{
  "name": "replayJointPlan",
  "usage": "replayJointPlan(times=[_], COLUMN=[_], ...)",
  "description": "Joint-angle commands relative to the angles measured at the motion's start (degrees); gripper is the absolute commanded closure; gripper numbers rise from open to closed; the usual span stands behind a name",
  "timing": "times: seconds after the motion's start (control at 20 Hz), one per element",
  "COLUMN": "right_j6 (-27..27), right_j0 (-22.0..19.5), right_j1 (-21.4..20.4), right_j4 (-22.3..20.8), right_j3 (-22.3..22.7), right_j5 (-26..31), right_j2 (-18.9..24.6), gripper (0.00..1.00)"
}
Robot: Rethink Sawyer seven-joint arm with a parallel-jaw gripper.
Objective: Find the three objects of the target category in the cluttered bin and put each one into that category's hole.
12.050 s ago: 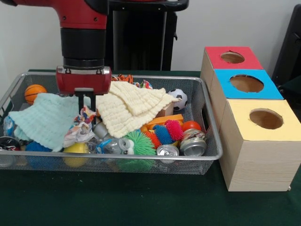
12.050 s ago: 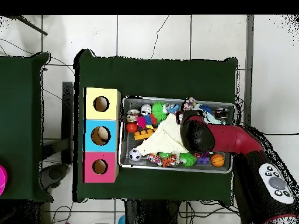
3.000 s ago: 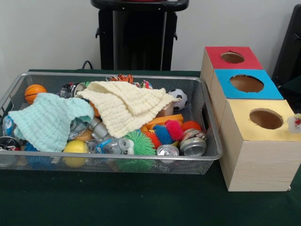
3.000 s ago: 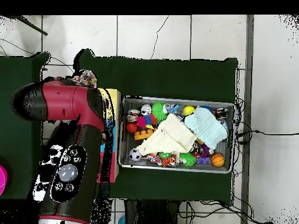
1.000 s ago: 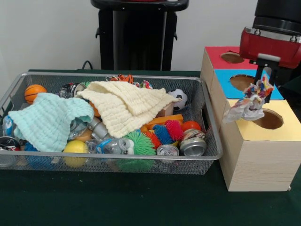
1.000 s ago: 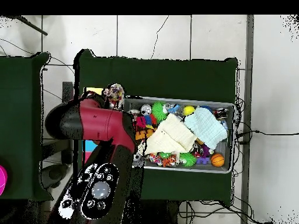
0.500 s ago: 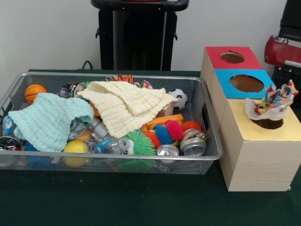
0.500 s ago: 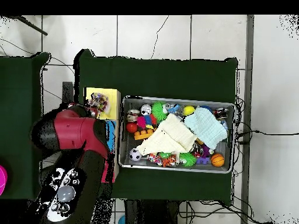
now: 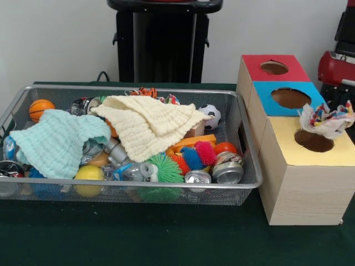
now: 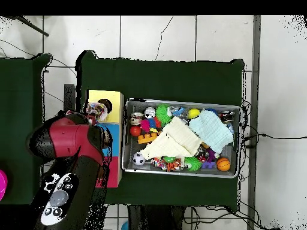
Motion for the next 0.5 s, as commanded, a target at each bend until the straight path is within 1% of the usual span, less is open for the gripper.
replayJointPlan(times=[0.05, 0.15, 0.3, 0.5], right_j6=[14.3, 13.7, 11.9, 9.4], right_j0=[0.1, -0.8, -2.6, -5.3], right_j1=[4.7, 4.8, 3.8, 1.8], right_j4=[1.3, 1.1, 0.3, -0.6], right_j3=[2.2, 2.7, 4.2, 5.6], right_j5=[-4.4, -5.9, -8.1, -8.7], right_j2=[1.5, 2.0, 3.4, 5.1], gripper=[1.00, 1.00, 1.00, 1.00])
